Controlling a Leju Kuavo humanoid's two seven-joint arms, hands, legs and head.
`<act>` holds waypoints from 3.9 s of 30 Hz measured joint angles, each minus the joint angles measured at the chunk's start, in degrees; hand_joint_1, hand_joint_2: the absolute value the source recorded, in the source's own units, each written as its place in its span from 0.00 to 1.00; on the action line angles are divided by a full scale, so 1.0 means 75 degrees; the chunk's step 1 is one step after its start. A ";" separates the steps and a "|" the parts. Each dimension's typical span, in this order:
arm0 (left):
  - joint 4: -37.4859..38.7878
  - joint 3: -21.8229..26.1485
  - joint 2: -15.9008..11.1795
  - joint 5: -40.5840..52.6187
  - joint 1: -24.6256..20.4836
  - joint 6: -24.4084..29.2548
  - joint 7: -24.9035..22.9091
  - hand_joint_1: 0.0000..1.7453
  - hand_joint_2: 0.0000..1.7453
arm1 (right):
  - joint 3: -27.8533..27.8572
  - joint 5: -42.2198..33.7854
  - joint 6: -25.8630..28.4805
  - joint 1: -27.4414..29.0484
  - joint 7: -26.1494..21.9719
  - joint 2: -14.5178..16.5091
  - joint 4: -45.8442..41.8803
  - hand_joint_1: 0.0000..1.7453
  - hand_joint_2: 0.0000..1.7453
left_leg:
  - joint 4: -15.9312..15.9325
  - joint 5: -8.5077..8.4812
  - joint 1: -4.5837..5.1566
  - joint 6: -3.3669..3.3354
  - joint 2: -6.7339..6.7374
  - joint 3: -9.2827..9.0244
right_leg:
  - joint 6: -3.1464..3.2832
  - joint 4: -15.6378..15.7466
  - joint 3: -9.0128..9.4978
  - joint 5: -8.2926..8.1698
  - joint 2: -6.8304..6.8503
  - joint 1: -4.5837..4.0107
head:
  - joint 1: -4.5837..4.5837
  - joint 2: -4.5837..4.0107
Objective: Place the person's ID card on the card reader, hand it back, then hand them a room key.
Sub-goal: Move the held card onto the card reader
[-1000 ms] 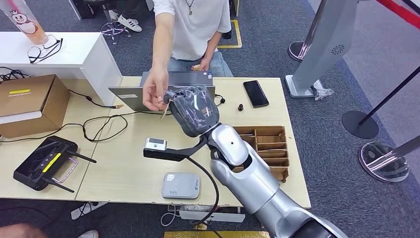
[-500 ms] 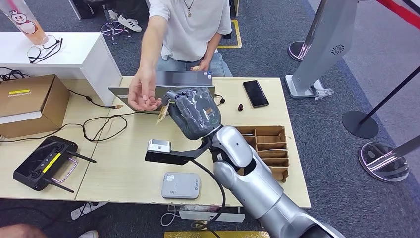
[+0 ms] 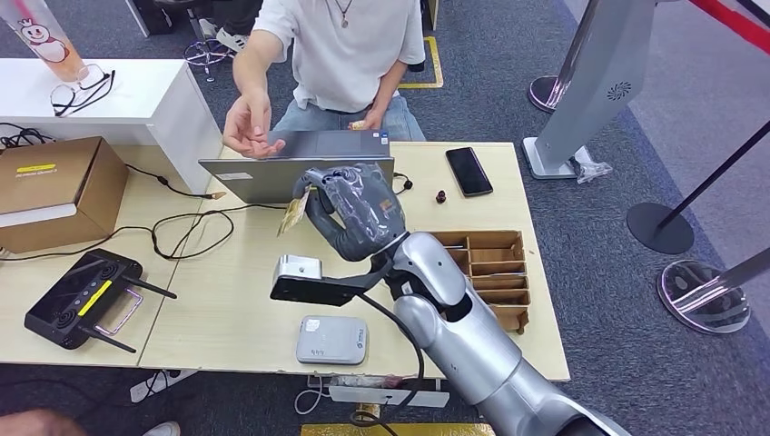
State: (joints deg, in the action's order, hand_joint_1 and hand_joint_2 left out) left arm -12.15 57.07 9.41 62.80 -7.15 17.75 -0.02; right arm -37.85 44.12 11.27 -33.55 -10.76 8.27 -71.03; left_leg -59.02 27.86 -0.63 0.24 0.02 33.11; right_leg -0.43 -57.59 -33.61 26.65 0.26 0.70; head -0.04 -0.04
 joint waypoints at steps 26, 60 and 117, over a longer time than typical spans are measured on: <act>0.0000 0.0000 -0.0023 -0.0087 0.0013 0.0090 0.0018 0.00 0.00 | 0.0020 -0.2222 -0.0697 0.1103 -0.0766 -0.0294 -0.0537 1.00 1.00 | 0.0000 0.0001 0.0000 0.0000 -0.0001 0.0000 | 0.0000 0.0000 0.0000 0.0000 0.0001 0.0000 | -0.0001 0.0000; 0.0000 -0.0003 0.0016 -0.0146 0.0007 0.0165 -0.0158 0.00 0.00 | 0.0227 -0.0592 0.1008 0.2634 -0.0570 -0.0315 -0.0487 1.00 1.00 | 0.0000 0.0002 0.0000 0.0001 -0.0001 0.0001 | 0.0000 0.0001 0.0001 0.0001 0.0001 0.0000 | 0.0000 0.0000; 0.0000 -0.0003 0.0083 -0.0170 -0.0012 0.0165 -0.0307 0.00 0.00 | 0.0227 0.1462 0.3449 0.3332 -0.0233 0.0218 0.1352 1.00 1.00 | 0.0000 0.0003 0.0000 0.0002 0.0000 0.0001 | 0.0000 0.0001 0.0001 0.0001 0.0001 0.0000 | 0.0000 0.0000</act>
State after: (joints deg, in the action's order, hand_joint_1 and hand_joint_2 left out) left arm -12.15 57.05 10.03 61.52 -7.24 18.98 -2.32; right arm -36.15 55.08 37.14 -8.57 -12.51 9.91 -60.89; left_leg -59.02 27.88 -0.63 0.25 0.02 33.11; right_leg -0.43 -57.59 -33.60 26.66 0.27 0.70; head -0.04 -0.04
